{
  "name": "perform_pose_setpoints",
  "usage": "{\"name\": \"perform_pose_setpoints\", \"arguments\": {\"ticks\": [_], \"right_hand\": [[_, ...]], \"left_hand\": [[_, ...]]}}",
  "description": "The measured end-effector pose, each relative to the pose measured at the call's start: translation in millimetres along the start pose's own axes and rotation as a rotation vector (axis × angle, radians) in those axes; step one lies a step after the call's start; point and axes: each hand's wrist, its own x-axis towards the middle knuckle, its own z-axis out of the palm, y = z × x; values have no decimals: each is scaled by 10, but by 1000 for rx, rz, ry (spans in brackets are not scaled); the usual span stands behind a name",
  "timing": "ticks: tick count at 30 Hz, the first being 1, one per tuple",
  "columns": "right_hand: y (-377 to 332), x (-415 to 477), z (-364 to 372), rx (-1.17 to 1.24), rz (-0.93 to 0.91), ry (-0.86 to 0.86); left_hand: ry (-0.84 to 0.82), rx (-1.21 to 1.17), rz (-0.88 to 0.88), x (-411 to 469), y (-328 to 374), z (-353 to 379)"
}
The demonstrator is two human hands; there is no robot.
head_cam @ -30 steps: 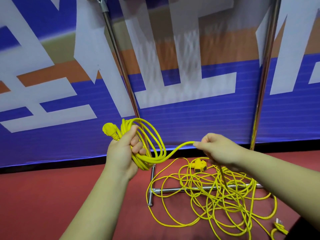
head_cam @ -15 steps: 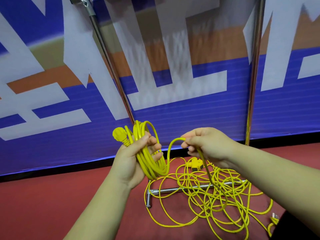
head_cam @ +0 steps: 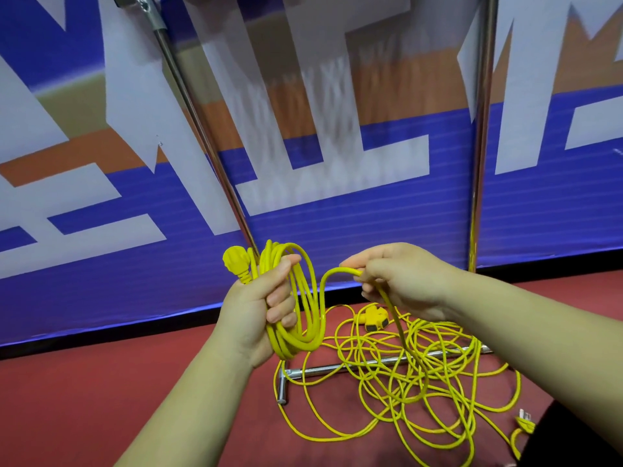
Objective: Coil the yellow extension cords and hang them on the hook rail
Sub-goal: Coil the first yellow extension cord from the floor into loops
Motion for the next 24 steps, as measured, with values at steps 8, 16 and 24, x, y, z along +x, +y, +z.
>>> {"name": "perform_pose_setpoints", "arguments": {"ticks": [8,16,24], "right_hand": [[-82,-24,-65,-93,-215,-102],[-110,-72,-97,-135,-310,-184],[69,23,-172,-356,-182,-370]], "left_hand": [[17,246,12,45,-175,-25],[-150,282,36,2,-148,33],[-77,-23,116,14,191,-64]]}}
